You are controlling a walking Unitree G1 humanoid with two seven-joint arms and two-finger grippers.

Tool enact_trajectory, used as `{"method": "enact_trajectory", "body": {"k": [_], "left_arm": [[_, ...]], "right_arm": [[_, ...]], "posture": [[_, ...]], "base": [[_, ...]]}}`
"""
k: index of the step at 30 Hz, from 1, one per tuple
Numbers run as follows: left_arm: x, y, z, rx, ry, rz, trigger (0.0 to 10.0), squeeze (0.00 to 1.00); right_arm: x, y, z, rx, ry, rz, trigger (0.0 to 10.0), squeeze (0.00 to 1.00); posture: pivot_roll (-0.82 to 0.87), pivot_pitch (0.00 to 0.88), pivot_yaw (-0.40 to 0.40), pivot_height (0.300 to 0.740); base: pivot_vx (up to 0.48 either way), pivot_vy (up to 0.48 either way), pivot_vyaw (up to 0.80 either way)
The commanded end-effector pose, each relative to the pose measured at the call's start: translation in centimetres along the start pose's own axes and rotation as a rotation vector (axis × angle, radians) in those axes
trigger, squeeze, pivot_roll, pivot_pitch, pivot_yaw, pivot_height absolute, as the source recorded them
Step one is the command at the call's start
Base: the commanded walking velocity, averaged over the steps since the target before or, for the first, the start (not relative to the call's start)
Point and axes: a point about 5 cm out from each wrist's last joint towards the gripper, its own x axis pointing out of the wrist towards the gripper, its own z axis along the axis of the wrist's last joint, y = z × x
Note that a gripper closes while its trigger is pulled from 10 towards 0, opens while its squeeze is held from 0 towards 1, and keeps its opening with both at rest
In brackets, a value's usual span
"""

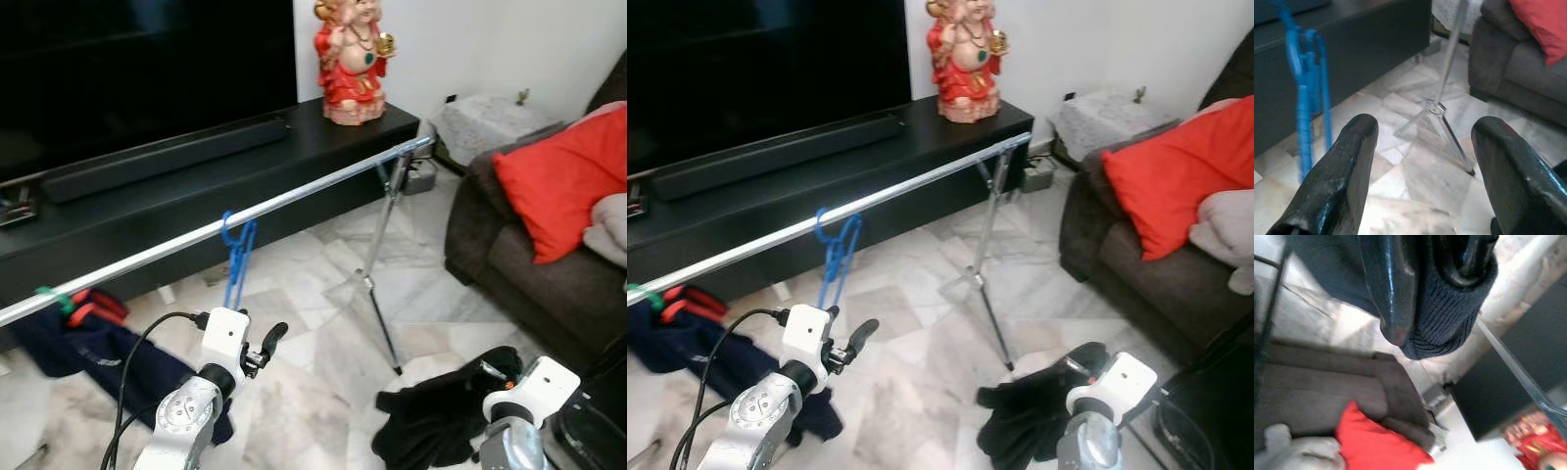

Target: Hang hanger

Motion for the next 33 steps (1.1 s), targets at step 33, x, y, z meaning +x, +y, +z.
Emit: {"method": "enact_trajectory", "body": {"k": [33], "left_arm": [[-1.8,2.3,0.3,0.047,-0.007,0.169,10.0,0.00]], "right_arm": [[-0.4,0.8,-0.6,-0.007,0.008,0.048,10.0,0.00]], "posture": [[0.04,0.015,0.005,0.740]], "base": [[0.025,0.000,0.00]]}}
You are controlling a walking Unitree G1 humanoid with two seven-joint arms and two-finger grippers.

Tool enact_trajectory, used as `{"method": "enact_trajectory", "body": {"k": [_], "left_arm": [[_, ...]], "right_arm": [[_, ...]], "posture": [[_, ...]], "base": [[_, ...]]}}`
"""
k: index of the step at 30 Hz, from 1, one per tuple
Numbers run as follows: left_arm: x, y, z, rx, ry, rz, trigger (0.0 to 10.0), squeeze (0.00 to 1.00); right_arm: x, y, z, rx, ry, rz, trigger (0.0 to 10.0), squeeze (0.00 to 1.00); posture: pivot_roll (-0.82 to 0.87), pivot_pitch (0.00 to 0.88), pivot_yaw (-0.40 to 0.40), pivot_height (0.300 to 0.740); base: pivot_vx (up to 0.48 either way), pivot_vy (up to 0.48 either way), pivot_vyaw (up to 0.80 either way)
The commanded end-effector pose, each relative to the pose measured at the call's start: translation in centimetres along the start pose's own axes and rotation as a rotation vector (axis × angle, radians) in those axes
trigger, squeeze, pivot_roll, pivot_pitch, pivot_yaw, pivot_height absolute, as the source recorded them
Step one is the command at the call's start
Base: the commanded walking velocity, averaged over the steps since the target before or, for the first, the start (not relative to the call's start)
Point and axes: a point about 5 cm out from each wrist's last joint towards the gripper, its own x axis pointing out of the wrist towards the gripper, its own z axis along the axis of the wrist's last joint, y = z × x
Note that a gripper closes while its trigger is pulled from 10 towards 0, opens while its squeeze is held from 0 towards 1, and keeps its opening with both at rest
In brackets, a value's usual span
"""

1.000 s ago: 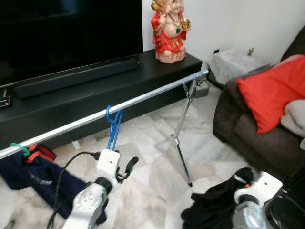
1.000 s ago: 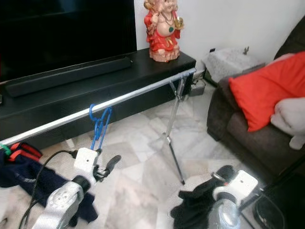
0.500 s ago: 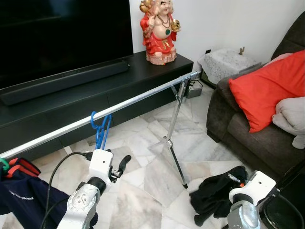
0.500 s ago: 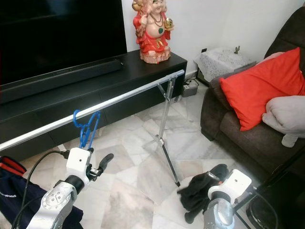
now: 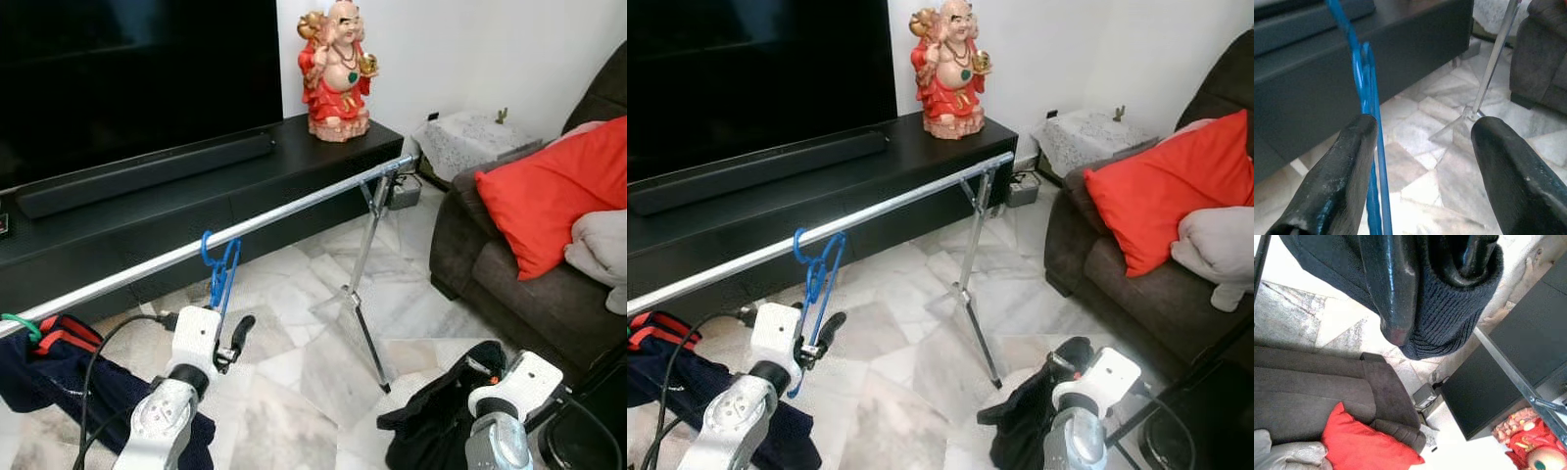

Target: Hang hanger

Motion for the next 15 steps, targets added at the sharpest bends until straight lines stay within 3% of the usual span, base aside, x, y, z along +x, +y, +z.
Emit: {"method": "enact_trajectory", "body": {"k": [1,3,10,15], "left_arm": [[-0.4,0.4,0.4,0.011,-0.014,0.010,10.0,0.00],[-0.7,0.5,0.4,0.011,-0.017,0.012,10.0,0.00],[-3.3,3.9,0.1,0.050,-0.019,0.114,10.0,0.00],[-3.8,3.7,0.2,0.049,-0.014,0.076,10.0,0.00]], "right_arm": [[0.0,0.1,0.1,-0.015,-0.012,0.013,10.0,0.00],[-0.1,0.1,0.1,-0.016,-0.011,0.013,10.0,0.00],[-0.1,-0.2,0.0,-0.024,-0.010,0.015,10.0,0.00],[-0.2,0.0,-0.1,-0.028,-0.003,0.017,10.0,0.00]], "posture": [[0.04,0.011,0.007,0.740],[0.04,0.009,0.010,0.740],[0.05,0.005,0.008,0.740],[0.05,0.004,0.008,0.740]], "base": [[0.000,0.000,0.00],[0.000,0.000,0.00],[0.240,0.000,0.00],[0.192,0.000,0.00]]}}
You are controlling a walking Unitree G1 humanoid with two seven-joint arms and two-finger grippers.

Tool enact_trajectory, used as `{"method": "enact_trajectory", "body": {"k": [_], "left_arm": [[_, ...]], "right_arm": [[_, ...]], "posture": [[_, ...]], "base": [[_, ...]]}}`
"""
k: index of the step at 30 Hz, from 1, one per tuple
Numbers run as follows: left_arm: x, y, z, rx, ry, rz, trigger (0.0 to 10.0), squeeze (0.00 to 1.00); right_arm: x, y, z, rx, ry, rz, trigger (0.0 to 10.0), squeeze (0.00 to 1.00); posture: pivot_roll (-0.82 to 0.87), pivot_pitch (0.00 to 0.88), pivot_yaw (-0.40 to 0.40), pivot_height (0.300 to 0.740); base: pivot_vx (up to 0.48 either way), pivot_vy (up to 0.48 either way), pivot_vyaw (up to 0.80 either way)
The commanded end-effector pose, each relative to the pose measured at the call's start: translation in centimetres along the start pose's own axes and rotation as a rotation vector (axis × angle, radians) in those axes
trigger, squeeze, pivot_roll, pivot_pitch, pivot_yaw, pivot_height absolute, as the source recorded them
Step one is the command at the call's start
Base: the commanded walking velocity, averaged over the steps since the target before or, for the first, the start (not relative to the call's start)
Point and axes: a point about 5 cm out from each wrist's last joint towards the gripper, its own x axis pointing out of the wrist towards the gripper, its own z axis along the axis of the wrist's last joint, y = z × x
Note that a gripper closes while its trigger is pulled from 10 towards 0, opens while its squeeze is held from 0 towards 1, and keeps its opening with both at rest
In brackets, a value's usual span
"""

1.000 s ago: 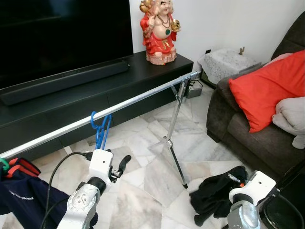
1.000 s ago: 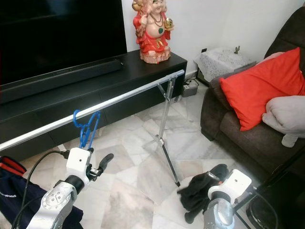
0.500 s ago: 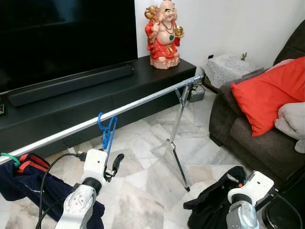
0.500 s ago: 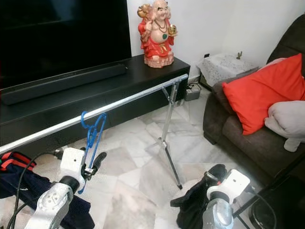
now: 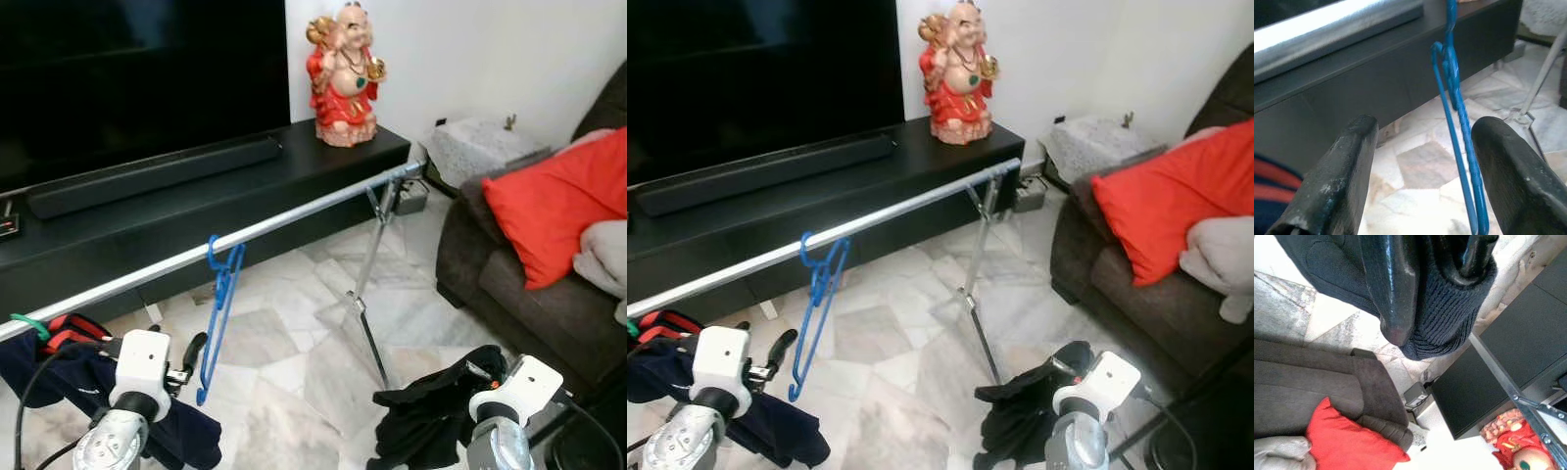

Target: Hang hanger

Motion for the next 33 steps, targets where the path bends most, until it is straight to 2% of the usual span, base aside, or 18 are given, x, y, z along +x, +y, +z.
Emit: {"method": "enact_trajectory", "body": {"k": [1,13,24,29,33], "left_arm": [[-0.2,-0.4,0.4,-0.015,-0.010,-0.032,10.0,0.00],[0.2,-0.9,0.8,-0.026,-0.016,-0.056,10.0,0.00],[0.1,-1.0,0.9,-0.021,-0.003,-0.091,10.0,0.00],[0.7,-1.4,0.7,-0.026,0.022,-0.133,10.0,0.00],[2.1,-2.0,0.6,-0.016,0.050,-0.179,10.0,0.00]], "right_arm": [[0.1,0.3,0.2,-0.017,-0.013,0.019,10.0,0.00],[0.0,0.3,0.2,-0.033,-0.018,0.020,10.0,0.00],[-0.1,0.4,0.0,-0.043,-0.013,0.025,10.0,0.00],[0.0,0.5,0.0,-0.045,-0.014,0.029,10.0,0.00],[0.0,0.7,0.0,-0.045,-0.015,0.031,10.0,0.00]], "posture": [[0.05,0.012,0.007,0.740],[0.05,0.021,0.009,0.740],[0.06,0.025,0.009,0.740],[0.06,0.035,0.009,0.740],[0.06,0.038,0.008,0.740]], "base": [[0.244,0.000,0.00],[0.257,0.000,0.00],[0.000,0.000,0.00],[0.000,0.000,0.00],[0.000,0.000,0.00]]}}
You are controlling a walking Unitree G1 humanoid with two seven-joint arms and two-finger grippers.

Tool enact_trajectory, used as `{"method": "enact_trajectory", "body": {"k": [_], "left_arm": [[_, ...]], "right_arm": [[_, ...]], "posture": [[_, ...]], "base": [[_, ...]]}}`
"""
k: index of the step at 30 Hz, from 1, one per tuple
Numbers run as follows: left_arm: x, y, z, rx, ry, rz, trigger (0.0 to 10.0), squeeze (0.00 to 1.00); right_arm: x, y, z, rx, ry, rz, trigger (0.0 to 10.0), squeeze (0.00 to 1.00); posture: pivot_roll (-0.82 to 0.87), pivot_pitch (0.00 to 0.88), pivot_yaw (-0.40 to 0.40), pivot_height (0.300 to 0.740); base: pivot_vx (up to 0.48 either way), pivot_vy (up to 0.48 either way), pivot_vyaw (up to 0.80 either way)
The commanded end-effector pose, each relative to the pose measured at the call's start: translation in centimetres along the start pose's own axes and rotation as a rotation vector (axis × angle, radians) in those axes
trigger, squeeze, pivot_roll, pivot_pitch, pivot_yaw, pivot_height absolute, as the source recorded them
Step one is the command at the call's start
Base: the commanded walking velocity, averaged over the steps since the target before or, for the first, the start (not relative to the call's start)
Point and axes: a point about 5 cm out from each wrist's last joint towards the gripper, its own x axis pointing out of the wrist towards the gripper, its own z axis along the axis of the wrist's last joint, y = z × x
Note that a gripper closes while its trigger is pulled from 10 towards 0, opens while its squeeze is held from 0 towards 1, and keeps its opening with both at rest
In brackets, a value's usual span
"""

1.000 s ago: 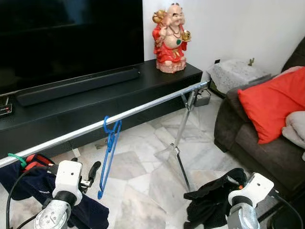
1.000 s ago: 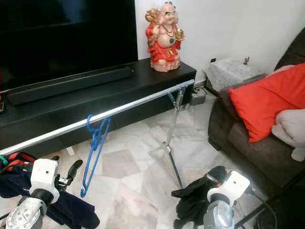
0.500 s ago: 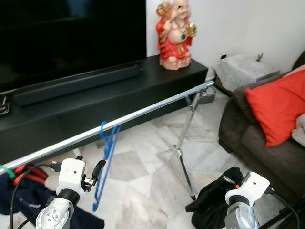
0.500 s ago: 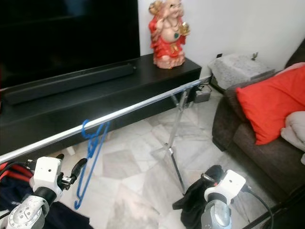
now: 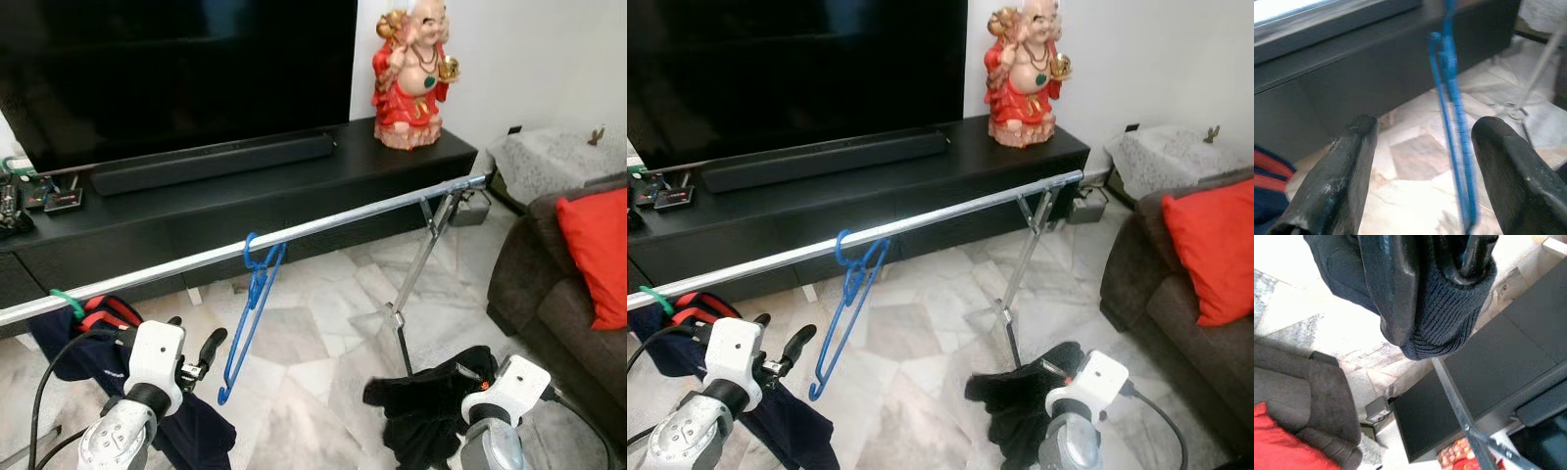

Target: Hang hanger

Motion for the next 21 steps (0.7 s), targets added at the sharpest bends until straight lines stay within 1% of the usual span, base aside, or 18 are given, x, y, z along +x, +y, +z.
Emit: {"method": "enact_trajectory", "body": {"k": [1,2,3,6,8,9,10,11,12,13,14,15,17,18,19,21], "left_arm": [[0.9,0.0,0.1,0.002,0.019,-0.031,10.0,0.00],[1.4,-0.1,0.4,-0.011,0.014,-0.035,10.0,0.00],[2.3,0.0,0.7,-0.026,0.022,-0.038,10.0,0.00],[3.6,-0.1,1.0,-0.005,0.044,-0.060,10.0,0.00],[4.1,-0.2,1.0,0.004,0.061,-0.066,10.0,0.00],[4.6,-0.3,1.0,0.032,0.084,-0.070,10.0,0.00],[5.4,-0.5,1.3,0.045,0.085,-0.078,10.0,0.00],[6.7,-1.0,2.1,0.062,0.074,-0.085,10.0,0.00],[7.1,-1.2,2.5,0.065,0.066,-0.084,10.0,0.00],[7.1,-1.2,2.5,0.065,0.066,-0.084,10.0,0.00],[7.5,-1.3,2.8,0.065,0.057,-0.083,10.0,0.00],[8.7,-1.8,3.6,0.065,0.044,-0.075,10.0,0.00],[9.4,-2.0,4.1,0.072,0.042,-0.057,10.0,0.00],[9.4,-2.0,4.1,0.072,0.042,-0.057,10.0,0.00],[10.1,-2.0,4.4,0.088,0.053,-0.024,10.0,0.00],[10.5,-1.9,4.6,0.102,0.069,0.002,10.0,0.00]], "right_arm": [[0.3,0.1,0.7,-0.003,-0.034,0.001,10.0,0.00],[0.3,0.1,0.7,-0.003,-0.035,0.001,10.0,0.00],[0.3,0.2,0.7,-0.004,-0.037,0.001,10.0,0.00],[0.3,0.1,0.8,-0.004,-0.040,-0.001,10.0,0.00],[0.3,0.1,0.8,-0.005,-0.040,-0.002,10.0,0.00],[0.3,0.1,0.8,-0.005,-0.041,-0.003,10.0,0.00],[0.4,0.1,0.8,-0.006,-0.041,-0.003,10.0,0.00],[0.4,0.0,0.9,-0.007,-0.042,-0.004,10.0,0.00],[0.4,0.0,0.9,-0.007,-0.042,-0.004,10.0,0.00],[0.4,0.0,0.9,-0.007,-0.042,-0.004,10.0,0.00],[0.4,0.0,1.0,-0.008,-0.043,-0.004,10.0,0.00],[0.5,-0.1,1.0,-0.011,-0.043,-0.003,10.0,0.00],[0.5,-0.1,1.1,-0.013,-0.045,-0.002,10.0,0.00],[0.5,-0.1,1.1,-0.013,-0.045,-0.002,10.0,0.00],[0.6,-0.1,1.2,-0.015,-0.047,-0.001,10.0,0.00],[0.7,-0.1,1.3,-0.017,-0.048,0.000,10.0,0.00]], "posture": [[0.06,0.043,0.009,0.740],[0.06,0.045,0.009,0.740],[0.06,0.044,0.009,0.740],[0.06,0.047,0.011,0.740],[0.06,0.046,0.009,0.740],[0.06,0.053,0.008,0.740],[0.05,0.055,0.007,0.740],[0.05,0.056,0.005,0.740],[0.05,0.056,0.005,0.740],[0.05,0.056,0.005,0.740],[0.05,0.056,0.005,0.740],[0.05,0.058,-0.002,0.740],[0.05,0.058,-0.002,0.740],[0.05,0.058,-0.002,0.740],[0.04,0.057,-0.006,0.740],[0.04,0.056,-0.009,0.740]], "base": [[0.000,0.000,0.00],[0.000,0.000,0.00],[0.000,0.000,0.00],[0.000,0.000,0.00],[0.000,0.000,0.00],[0.000,0.000,0.00],[0.000,0.000,0.00],[0.000,0.000,0.00],[0.000,0.000,0.00],[0.000,0.000,0.00],[0.000,0.000,0.00],[0.000,0.000,0.00],[0.000,0.000,0.00],[0.000,0.000,0.00],[0.000,0.000,0.00],[0.000,0.000,0.00]]}}
